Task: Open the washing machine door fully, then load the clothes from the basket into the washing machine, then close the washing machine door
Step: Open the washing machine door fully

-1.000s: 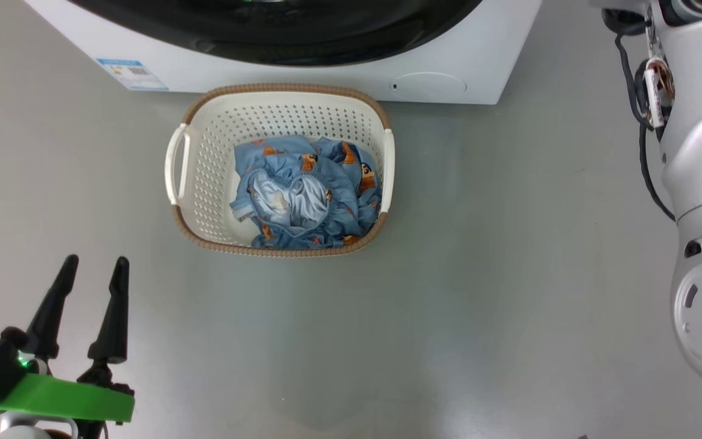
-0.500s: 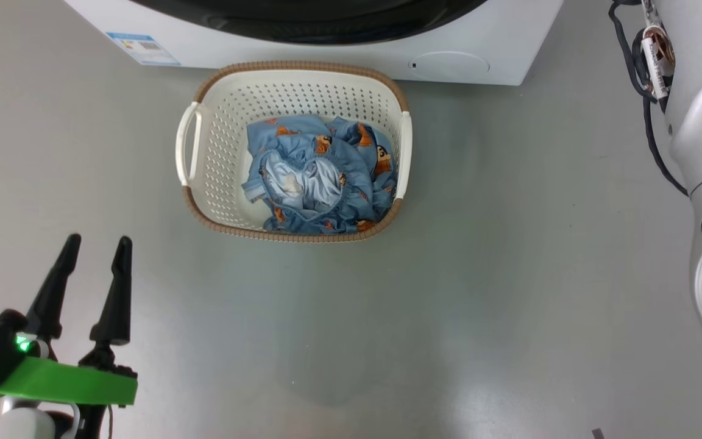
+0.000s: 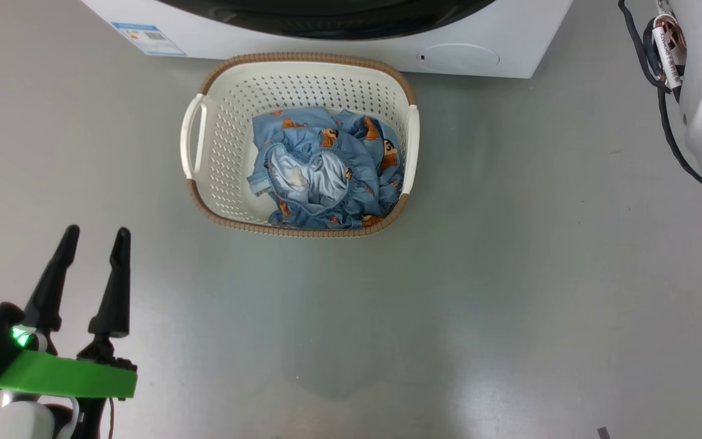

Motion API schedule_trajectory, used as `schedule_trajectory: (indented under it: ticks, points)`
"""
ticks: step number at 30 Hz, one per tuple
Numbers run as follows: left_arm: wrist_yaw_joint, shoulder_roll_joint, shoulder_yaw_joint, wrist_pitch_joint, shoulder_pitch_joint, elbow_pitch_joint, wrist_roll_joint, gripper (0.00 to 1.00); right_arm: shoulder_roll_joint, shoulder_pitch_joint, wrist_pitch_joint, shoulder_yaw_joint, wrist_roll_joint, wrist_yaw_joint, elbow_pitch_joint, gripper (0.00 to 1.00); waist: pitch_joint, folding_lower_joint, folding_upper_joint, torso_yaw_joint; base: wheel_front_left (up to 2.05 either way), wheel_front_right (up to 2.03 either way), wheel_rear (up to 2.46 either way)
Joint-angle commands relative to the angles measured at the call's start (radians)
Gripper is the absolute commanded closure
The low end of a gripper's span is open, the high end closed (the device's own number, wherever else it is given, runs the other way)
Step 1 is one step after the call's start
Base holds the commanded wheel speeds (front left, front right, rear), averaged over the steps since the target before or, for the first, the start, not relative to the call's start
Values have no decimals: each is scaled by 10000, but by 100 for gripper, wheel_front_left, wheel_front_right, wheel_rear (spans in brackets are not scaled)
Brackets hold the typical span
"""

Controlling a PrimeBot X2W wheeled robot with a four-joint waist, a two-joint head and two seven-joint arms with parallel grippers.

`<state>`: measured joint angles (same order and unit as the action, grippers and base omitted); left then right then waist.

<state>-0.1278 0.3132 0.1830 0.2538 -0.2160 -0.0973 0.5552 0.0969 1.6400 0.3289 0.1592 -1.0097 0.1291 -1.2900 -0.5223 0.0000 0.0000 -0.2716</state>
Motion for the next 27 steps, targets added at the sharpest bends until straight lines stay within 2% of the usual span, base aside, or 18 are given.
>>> schedule_trajectory:
  ticks: [1, 17, 27]
  points:
    - [-29, 347, -449, 80, -246, 203, 60, 0, -467, 299, 142, -145, -130, 16, 158, 100, 8, 0, 0, 5, 0, 0, 0]
    - [-29, 314, -664, 80, -173, 329, -64, 0, -467, -393, 1671, -1190, -825, 16, 297, 100, 400, 0, 0, 177, 0, 0, 0]
    - [-29, 284, -798, 80, -29, 385, -212, 0, -467, -1033, 2591, -1900, -1377, 16, 919, 100, 730, 0, 0, 296, 0, 0, 0]
